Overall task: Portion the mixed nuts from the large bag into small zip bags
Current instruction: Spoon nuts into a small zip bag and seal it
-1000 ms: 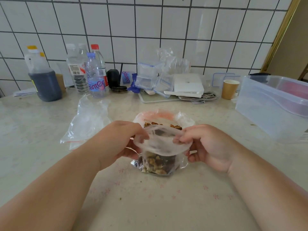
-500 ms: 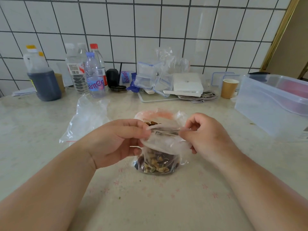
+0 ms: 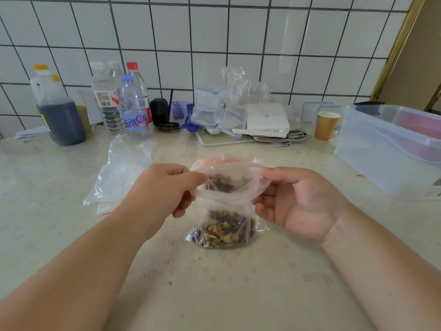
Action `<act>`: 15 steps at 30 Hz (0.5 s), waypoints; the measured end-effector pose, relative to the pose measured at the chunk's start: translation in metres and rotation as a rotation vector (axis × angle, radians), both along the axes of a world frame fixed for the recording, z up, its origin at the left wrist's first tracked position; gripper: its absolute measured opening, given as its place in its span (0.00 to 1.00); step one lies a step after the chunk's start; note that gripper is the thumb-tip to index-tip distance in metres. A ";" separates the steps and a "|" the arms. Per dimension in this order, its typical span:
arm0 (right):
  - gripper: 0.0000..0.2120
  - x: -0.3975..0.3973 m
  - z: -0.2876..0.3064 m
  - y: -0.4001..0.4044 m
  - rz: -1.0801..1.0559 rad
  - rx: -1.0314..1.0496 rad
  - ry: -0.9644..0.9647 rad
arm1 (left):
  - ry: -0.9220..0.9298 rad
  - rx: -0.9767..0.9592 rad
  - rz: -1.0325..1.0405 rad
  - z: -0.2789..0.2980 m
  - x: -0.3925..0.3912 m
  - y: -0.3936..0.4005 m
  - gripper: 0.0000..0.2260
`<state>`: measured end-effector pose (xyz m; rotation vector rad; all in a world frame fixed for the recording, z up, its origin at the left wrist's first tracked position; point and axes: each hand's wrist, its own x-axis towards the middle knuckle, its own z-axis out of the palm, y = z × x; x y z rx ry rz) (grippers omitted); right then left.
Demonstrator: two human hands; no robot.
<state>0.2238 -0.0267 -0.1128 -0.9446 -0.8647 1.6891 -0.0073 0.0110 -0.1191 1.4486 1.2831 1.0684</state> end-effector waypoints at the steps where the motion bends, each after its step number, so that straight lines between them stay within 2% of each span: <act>1: 0.04 0.001 0.000 0.000 0.024 0.006 0.050 | -0.126 -0.071 -0.046 0.002 0.000 0.000 0.15; 4: 0.02 0.001 0.000 0.000 0.011 0.051 0.084 | -0.422 -0.257 -0.229 0.007 -0.003 -0.001 0.06; 6: 0.03 -0.002 -0.001 0.002 -0.076 0.091 -0.008 | -0.527 -0.300 -0.352 0.007 -0.004 0.000 0.09; 8: 0.11 -0.003 -0.005 0.005 -0.181 0.139 -0.154 | -0.518 -0.271 -0.411 0.006 -0.005 0.000 0.10; 10: 0.18 -0.005 -0.011 0.006 -0.278 0.226 -0.401 | -0.507 -0.251 -0.403 0.004 -0.003 -0.001 0.05; 12: 0.18 -0.005 -0.018 0.007 -0.351 0.303 -0.679 | -0.480 -0.246 -0.330 0.003 0.001 -0.002 0.02; 14: 0.15 -0.004 -0.021 0.007 -0.390 0.326 -0.920 | -0.391 -0.219 -0.228 0.002 0.004 -0.001 0.07; 15: 0.14 -0.003 -0.021 0.007 -0.391 0.320 -1.000 | -0.288 -0.180 -0.168 0.001 0.004 -0.001 0.09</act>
